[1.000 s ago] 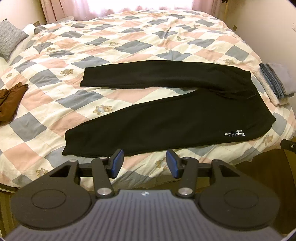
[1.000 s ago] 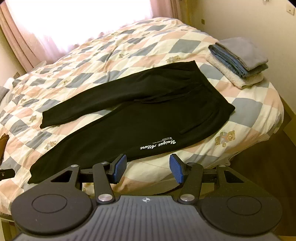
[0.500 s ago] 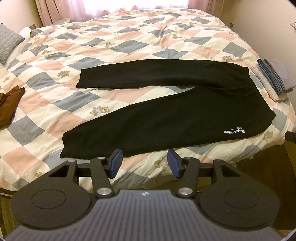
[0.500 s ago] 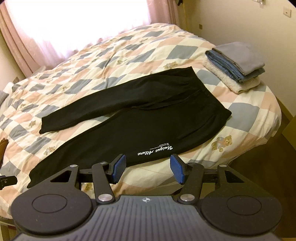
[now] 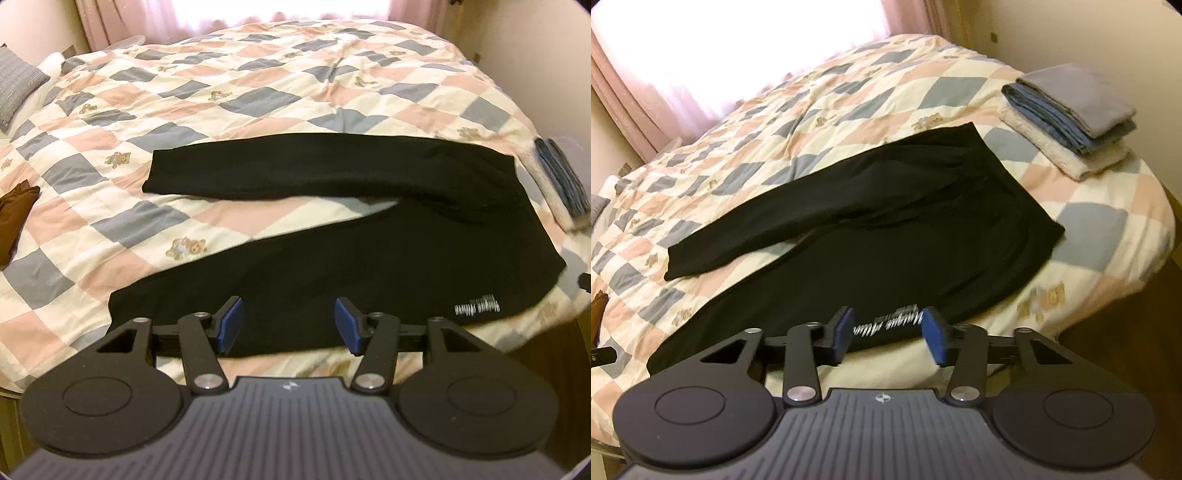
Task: Fold clothes
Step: 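Grasp the trouser waistband with the right gripper and lift it toward the legs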
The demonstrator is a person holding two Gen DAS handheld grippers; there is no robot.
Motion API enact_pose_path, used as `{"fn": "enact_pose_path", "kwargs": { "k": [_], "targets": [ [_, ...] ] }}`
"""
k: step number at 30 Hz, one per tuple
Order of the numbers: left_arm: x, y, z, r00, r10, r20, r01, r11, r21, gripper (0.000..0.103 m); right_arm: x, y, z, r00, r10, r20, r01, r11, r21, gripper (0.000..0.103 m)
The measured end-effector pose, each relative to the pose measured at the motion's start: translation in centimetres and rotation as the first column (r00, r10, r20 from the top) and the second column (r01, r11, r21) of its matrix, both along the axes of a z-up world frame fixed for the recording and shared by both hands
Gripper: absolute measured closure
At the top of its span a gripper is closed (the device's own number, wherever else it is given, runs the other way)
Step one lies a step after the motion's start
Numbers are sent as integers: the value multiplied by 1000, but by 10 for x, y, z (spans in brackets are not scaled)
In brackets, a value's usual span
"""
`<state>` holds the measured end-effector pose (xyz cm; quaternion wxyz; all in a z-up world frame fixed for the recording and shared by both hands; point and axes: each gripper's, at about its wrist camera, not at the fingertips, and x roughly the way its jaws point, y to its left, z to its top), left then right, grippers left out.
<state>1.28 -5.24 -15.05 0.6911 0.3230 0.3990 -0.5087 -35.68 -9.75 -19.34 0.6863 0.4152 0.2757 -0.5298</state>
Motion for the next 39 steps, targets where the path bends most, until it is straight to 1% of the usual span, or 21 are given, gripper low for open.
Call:
{"fn": "enact_pose_path", "kwargs": {
  "k": [1,2,5,7,10,13,15,18,23,28,29,32,36,39],
  "targets": [
    [-2,-12,-2,1000,14,0,-14,1000,5,52,-7,-14,-2,1000,6,5,-6,1000,5,70],
    [-5,-24,-5,1000,26,-1,-26,1000,11,52,-15,-31,-5,1000,10,10,-10,1000,9,72],
    [-18,-63,-13,999,53,3,-53,998,28,52,-38,-84,-13,999,26,24,-26,999,19,77],
    [-29,-87,-21,997,71,14,-72,996,47,51,-53,-127,-23,998,47,33,-48,998,29,78],
    [-42,-111,-32,993,114,8,-115,990,85,51,-76,-199,-49,996,69,59,-72,996,61,78],
    [-55,-136,-44,988,157,4,-156,980,123,51,-96,-272,-84,993,84,87,-91,992,84,76],
    [-64,-152,-51,983,186,2,-184,972,148,50,-106,-314,-107,992,97,80,-103,991,83,75],
    [-75,-172,-62,977,212,12,-210,959,190,48,-115,-361,-140,990,128,56,-131,989,62,74],
    [-81,-188,-77,975,221,39,-223,942,250,48,-115,-405,-179,982,190,10,-190,981,35,72],
    [-84,-204,-84,972,228,53,-234,935,267,48,-118,-428,-206,979,200,41,-202,977,67,71],
    [-84,-206,-84,972,231,52,-236,934,268,48,-118,-431,-210,976,209,51,-213,974,78,70],
    [-84,-212,-84,971,233,54,-239,932,273,47,-125,-433,-214,959,227,168,-243,967,81,70],
    [-86,-221,-85,969,239,65,-248,930,272,47,-132,-443,-216,932,235,277,-273,956,105,70],
    [-88,-225,-85,967,247,66,-255,927,275,47,-130,-458,-212,892,248,377,-298,951,78,70]
  ]
}}
